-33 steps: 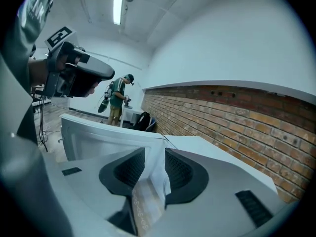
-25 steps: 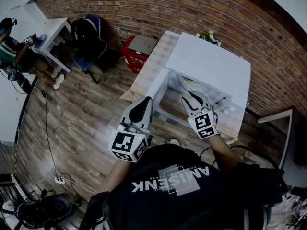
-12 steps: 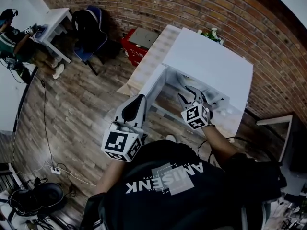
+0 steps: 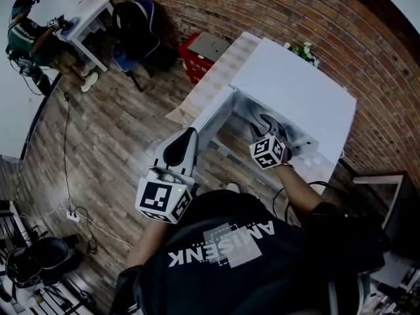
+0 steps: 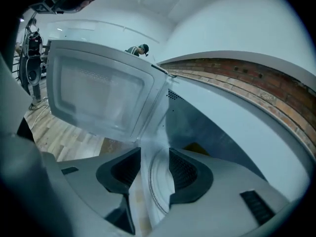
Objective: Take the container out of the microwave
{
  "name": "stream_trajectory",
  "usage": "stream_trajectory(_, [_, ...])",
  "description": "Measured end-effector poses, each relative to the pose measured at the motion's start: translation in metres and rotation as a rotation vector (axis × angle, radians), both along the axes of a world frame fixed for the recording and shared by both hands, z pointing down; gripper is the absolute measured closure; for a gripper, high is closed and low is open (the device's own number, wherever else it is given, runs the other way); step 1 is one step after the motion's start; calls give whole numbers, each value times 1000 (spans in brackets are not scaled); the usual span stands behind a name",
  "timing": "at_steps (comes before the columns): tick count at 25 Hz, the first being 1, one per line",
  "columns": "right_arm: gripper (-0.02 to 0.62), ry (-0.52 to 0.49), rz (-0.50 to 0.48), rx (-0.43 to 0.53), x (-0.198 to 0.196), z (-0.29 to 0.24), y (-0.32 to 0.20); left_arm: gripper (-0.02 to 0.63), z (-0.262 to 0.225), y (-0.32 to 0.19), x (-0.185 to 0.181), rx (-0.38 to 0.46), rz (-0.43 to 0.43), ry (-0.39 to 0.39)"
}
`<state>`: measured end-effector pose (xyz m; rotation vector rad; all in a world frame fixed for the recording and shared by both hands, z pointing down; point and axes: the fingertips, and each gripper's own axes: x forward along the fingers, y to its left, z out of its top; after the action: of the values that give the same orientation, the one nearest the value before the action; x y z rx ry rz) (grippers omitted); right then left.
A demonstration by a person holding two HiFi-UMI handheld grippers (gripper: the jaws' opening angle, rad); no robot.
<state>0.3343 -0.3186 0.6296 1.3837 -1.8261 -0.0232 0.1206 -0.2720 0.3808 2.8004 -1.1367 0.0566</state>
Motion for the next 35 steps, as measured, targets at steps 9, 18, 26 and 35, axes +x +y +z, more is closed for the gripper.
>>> stream_trajectory(9, [365, 90, 19, -35, 25, 28, -20, 594, 3, 6, -6, 13, -56, -6])
stream_trajectory(18, [351, 135, 62, -78, 50, 51, -37, 594, 5, 6, -19, 9, -131, -7])
stream_trajectory(26, [351, 178, 69, -104, 61, 66, -52, 594, 4, 7, -24, 23, -163, -39])
stream_trajectory(35, [354, 231, 61, -128, 61, 72, -63, 594, 4, 9, -41, 8, -216, -12])
